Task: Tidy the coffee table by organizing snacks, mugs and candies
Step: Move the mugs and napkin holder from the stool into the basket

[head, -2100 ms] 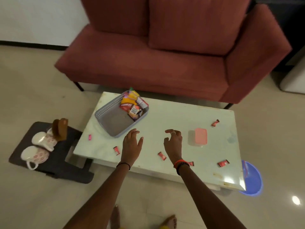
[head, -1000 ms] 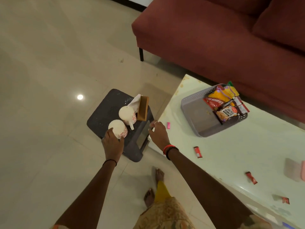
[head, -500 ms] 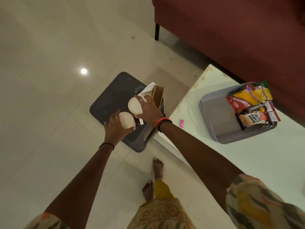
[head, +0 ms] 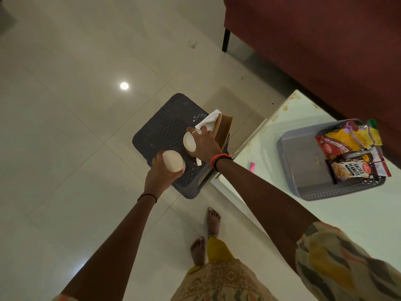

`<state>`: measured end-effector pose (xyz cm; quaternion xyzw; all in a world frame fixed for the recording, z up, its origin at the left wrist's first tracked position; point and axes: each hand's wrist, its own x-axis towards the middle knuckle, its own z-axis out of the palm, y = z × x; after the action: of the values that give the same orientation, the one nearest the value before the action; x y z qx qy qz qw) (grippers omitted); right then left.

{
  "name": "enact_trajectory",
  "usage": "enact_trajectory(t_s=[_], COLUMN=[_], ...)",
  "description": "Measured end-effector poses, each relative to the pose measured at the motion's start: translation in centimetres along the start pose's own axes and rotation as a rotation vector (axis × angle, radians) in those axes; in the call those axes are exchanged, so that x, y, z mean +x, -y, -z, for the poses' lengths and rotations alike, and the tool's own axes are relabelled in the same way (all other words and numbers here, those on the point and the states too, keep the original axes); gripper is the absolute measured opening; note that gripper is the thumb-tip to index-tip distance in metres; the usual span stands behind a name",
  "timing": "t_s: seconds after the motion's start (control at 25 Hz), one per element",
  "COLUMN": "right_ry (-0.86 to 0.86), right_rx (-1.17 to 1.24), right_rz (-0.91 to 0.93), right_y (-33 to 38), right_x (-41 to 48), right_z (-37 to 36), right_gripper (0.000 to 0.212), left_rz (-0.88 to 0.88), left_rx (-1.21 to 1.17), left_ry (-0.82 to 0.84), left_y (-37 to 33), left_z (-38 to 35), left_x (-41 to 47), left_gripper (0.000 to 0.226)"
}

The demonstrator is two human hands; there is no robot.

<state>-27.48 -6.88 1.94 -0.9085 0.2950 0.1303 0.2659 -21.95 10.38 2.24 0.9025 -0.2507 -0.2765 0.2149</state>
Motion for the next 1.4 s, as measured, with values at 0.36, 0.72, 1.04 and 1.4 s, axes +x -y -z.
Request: enact_trajectory(t_s=[0.36,0.72,1.04,1.4], right_ry=[-0.141,-0.245,-0.412,-0.48], right_rx=[0.042,0.179,0.318,0.406], right_rz=[0.0,-0.205,-0.453,-0.724], right_y=[1.9,-1.5,-9.3,-22.0], right_x=[-5.3,-15.4,-22.8,-27.1], right_z=[1.5,6.4,9.7,12.8], right_gripper=[0.083,0.084,0.08,0.087], left_rz=[0.026,-0.079,-0.284,-0.494], left_rx=[-0.09,-0.135,-0.125,0.046], left_ry=[-0.084,-0.029,0.117,0.261], left_y=[0.4,-6.1,-17.6,-31.2], left_z=[3.3,5.4,1.8,-8.1], left_x=[-2.4,-6.6,-7.9,-6.4], left_gripper=[0.09,0.09,0.089,0.091])
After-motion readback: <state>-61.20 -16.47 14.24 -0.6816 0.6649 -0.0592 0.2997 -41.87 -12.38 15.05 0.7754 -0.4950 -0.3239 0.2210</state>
